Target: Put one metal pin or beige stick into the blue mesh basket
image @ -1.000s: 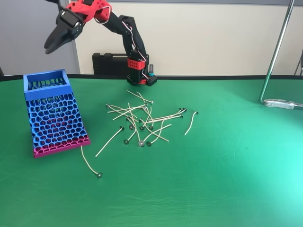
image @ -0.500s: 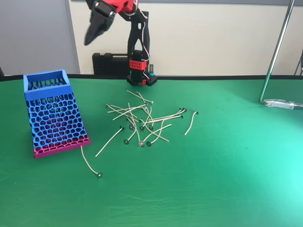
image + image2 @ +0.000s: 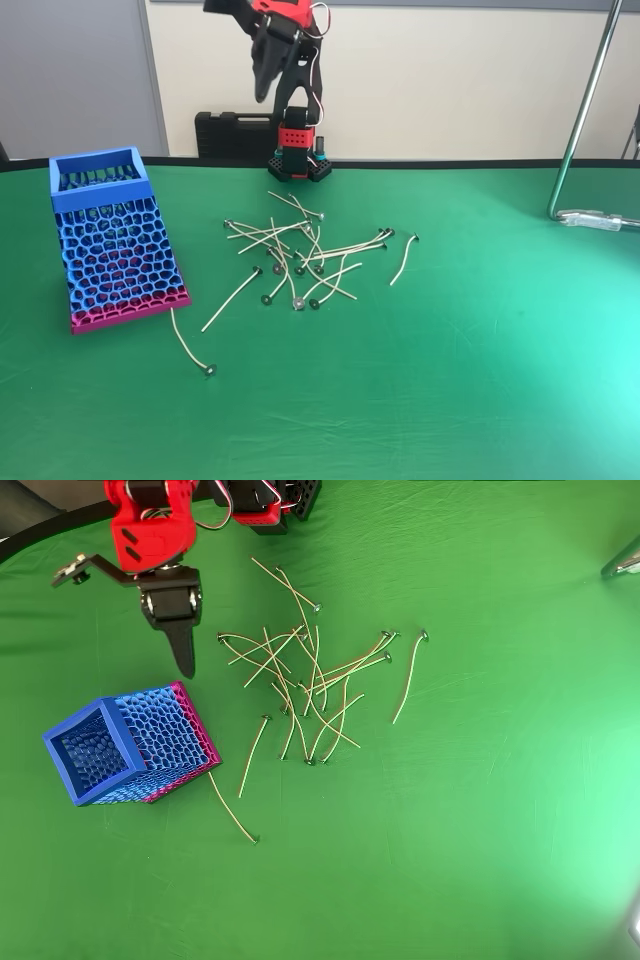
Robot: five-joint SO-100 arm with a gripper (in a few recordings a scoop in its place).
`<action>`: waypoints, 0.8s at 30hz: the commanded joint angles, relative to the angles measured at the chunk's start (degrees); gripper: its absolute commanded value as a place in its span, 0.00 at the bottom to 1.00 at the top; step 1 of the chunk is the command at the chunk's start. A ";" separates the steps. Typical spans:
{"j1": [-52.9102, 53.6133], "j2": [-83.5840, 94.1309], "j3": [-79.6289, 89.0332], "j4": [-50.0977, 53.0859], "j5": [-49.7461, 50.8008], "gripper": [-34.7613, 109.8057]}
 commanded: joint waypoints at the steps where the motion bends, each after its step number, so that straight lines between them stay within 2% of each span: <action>1: -2.20 6.77 8.09 -0.97 1.85 0.24; 17: -5.62 42.54 44.65 -1.41 10.02 0.24; 24: -6.68 53.61 56.78 -0.79 9.84 0.24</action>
